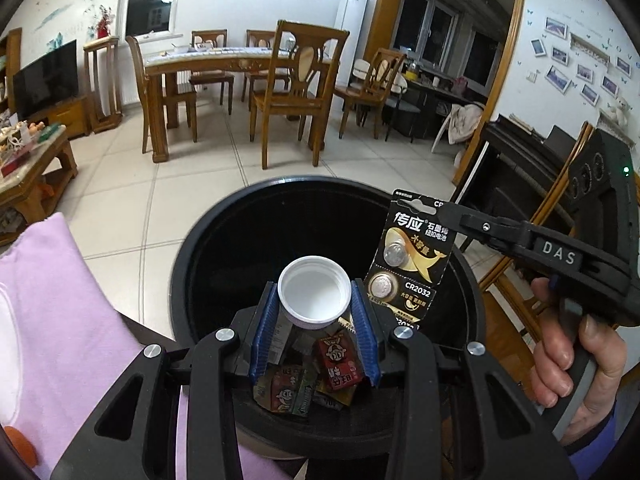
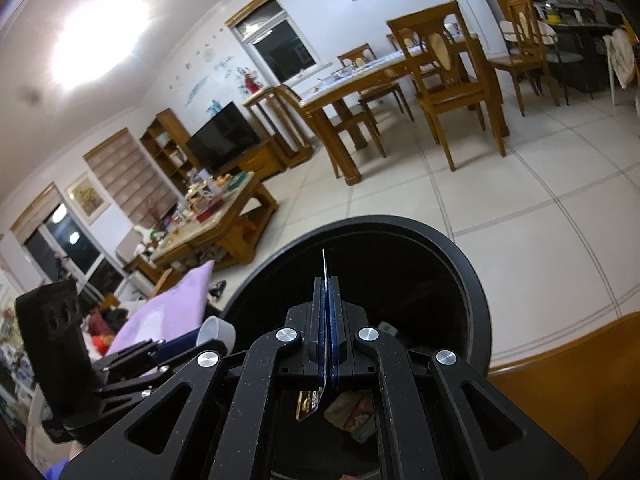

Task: Collect trash
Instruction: 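Carry the cup and battery card over the black bin and release both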

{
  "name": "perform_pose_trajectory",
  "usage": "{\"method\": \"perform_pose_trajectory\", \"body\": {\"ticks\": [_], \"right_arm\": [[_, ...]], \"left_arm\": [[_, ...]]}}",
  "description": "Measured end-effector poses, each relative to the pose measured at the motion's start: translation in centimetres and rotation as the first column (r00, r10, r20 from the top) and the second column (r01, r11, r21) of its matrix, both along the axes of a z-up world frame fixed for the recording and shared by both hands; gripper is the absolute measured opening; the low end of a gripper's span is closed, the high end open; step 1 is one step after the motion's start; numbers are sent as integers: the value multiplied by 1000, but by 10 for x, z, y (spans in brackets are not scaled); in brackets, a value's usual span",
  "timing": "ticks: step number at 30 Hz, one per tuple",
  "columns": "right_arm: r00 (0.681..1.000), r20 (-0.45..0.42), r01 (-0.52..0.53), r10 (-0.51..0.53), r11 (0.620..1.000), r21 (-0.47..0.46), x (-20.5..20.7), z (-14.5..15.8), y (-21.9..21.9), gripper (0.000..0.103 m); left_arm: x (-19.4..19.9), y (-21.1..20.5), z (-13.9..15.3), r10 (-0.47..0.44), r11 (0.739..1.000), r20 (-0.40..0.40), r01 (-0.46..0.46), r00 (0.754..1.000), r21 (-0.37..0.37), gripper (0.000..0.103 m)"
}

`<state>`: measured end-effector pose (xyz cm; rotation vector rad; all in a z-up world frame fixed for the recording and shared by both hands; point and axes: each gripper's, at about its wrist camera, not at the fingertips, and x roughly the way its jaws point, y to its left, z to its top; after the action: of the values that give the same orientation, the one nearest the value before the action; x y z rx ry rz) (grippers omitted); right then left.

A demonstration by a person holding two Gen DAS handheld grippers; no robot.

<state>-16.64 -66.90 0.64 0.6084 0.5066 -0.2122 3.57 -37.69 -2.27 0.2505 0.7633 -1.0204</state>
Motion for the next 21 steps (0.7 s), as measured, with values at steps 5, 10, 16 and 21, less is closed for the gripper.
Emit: {"method": "perform_pose_trajectory", "body": {"ticks": [5,10,16,21], "right_arm": [[1000,-20,5,-5,1000,14,5,-10,2,3],[999,-34,5,-4,1000,25,10,-18,2,3],[999,-39,-3,5,999,45,15,-19,10,7],[1000,-29,-4,5,999,42,17,-14,17,39]], "left_arm": [[0,-8,-6,-6,1000,0,6,1000,26,37],[-3,-13,-7,-10,999,-3,10,1000,36,37],[-3,-16,-5,-10,999,-7,10,1000,45,41],[-10,-5,7,10,1000,35,-11,999,17,77]]}}
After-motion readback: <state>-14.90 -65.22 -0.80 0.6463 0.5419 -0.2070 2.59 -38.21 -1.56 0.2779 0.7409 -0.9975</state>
